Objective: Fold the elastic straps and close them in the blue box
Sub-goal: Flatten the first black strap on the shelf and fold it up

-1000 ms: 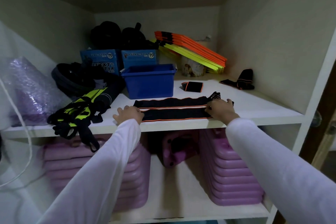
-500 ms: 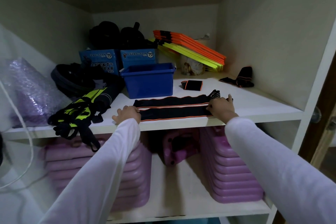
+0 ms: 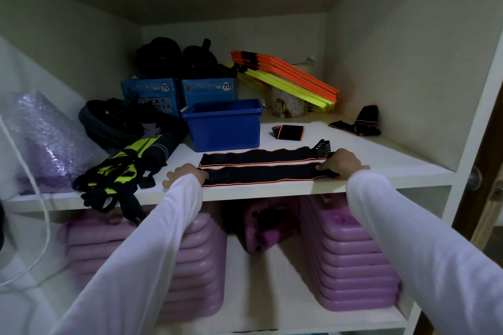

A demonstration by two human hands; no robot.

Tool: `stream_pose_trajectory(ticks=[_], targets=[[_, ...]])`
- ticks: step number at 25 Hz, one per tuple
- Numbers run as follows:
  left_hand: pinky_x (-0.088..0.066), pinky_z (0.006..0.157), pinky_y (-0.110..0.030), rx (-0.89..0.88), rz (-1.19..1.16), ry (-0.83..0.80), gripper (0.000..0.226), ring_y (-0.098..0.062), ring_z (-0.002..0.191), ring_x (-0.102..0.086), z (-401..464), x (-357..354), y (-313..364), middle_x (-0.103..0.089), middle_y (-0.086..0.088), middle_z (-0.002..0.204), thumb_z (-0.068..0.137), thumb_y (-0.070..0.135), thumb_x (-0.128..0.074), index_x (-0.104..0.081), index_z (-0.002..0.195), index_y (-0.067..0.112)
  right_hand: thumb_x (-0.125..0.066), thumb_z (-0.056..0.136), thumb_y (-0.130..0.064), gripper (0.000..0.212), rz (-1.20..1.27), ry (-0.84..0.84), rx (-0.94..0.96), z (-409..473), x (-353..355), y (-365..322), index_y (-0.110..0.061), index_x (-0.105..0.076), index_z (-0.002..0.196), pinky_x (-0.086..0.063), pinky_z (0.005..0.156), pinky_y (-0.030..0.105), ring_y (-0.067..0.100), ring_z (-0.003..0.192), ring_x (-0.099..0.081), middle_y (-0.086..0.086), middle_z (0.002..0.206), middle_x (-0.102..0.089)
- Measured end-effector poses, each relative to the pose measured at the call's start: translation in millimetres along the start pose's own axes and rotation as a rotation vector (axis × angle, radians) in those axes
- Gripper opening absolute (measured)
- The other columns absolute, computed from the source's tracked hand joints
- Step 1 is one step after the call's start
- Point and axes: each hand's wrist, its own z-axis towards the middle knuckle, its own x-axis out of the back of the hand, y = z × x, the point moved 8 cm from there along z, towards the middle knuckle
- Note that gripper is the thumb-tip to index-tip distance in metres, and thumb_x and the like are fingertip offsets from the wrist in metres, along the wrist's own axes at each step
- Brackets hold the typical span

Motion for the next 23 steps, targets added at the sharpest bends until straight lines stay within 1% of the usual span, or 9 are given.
stream_pose_trajectory(ticks=[2,5,7,9,11,14,17,19,23], targets=[[-0.029,0.108,-0.035,-0.003,-0.041,-0.029,0.046,-0.030,0.130,-0.040,5.3,-2.5,1.2,-0.052,-0.013,0.134,0.085,0.030,-0.062,-0.053,0.124,0.008,-0.076,0.073,-0.024,0.028,0.065,-0.034,0.023,4.1,-6.5,-3.3,-0.011,-0.053,0.081,-0.040,0.103,0.043,0.032,0.109,-0.059,0.012,0.115,-0.065],[-0.039,0.107,-0.037,-0.012,-0.178,-0.046,0.045,-0.032,0.121,-0.052,10.6,-2.2,4.8,-0.057,-0.017,0.129,0.083,0.019,-0.064,-0.052,0.122,0.002,-0.073,0.076,-0.011,0.032,0.121,-0.096,0.031,2.4,-9.5,-11.3,-0.004,-0.060,0.104,-0.050,0.093,0.038,0.031,0.104,-0.060,0.016,0.118,-0.063],[-0.043,0.101,-0.037,-0.016,-0.261,-0.018,0.045,-0.032,0.120,-0.055,14.0,-1.5,5.7,-0.057,-0.019,0.129,0.086,0.014,-0.062,-0.048,0.126,-0.002,-0.068,0.081,-0.008,0.038,0.105,-0.120,0.034,2.0,-9.5,-16.5,0.001,-0.058,0.117,-0.050,0.087,0.034,0.030,0.107,-0.059,0.017,0.121,-0.061],[-0.046,0.094,-0.036,-0.028,-0.334,0.013,0.044,-0.034,0.118,-0.057,16.8,-0.2,8.3,-0.058,-0.021,0.128,0.087,0.010,-0.061,-0.048,0.126,-0.005,-0.062,0.086,-0.009,0.035,0.096,-0.082,0.047,4.5,-4.9,-22.7,0.003,-0.057,0.118,-0.046,0.080,0.031,0.031,0.107,-0.058,0.019,0.124,-0.060],[-0.047,0.092,-0.037,-0.044,-0.397,0.071,0.041,-0.035,0.117,-0.057,20.2,5.8,13.1,-0.058,-0.022,0.128,0.089,0.011,-0.058,-0.049,0.125,-0.007,-0.056,0.090,-0.011,0.031,0.105,-0.018,0.071,6.9,3.3,-31.1,0.003,-0.056,0.117,-0.040,0.074,0.028,0.032,0.107,-0.058,0.019,0.124,-0.059],[-0.045,0.095,-0.037,-0.072,-0.467,0.182,0.038,-0.036,0.119,-0.055,23.4,19.0,23.2,-0.056,-0.024,0.129,0.092,0.010,-0.055,-0.047,0.125,-0.006,-0.051,0.091,-0.014,0.029,0.158,0.065,0.127,15.6,12.6,-43.6,0.003,-0.057,0.114,-0.040,0.071,0.030,0.034,0.109,-0.059,0.020,0.121,-0.060],[-0.044,0.096,-0.037,-0.125,-0.481,0.258,0.038,-0.037,0.119,-0.055,25.8,27.1,33.4,-0.057,-0.024,0.127,0.090,0.006,-0.055,-0.046,0.125,-0.004,-0.049,0.091,-0.014,0.027,0.176,0.128,0.167,22.9,16.6,-51.8,0.003,-0.058,0.111,-0.038,0.069,0.030,0.034,0.097,-0.057,0.020,0.117,-0.061],[-0.044,0.096,-0.038,-0.168,-0.453,0.272,0.040,-0.037,0.118,-0.055,31.2,27.1,41.1,-0.057,-0.025,0.127,0.087,0.004,-0.057,-0.045,0.125,-0.005,-0.048,0.092,-0.014,0.025,0.174,0.159,0.170,28.3,15.3,-54.3,0.003,-0.059,0.106,-0.037,0.068,0.030,0.030,0.085,-0.051,0.021,0.114,-0.062],[-0.044,0.097,-0.039,-0.209,-0.382,0.244,0.041,-0.037,0.118,-0.054,47.8,21.1,55.7,-0.055,-0.026,0.127,0.087,0.006,-0.058,-0.045,0.124,-0.005,-0.047,0.091,-0.011,0.012,0.123,0.206,0.180,39.4,9.6,-57.6,-0.002,-0.050,0.084,-0.037,0.067,0.031,0.030,0.082,-0.050,0.021,0.106,-0.062]])
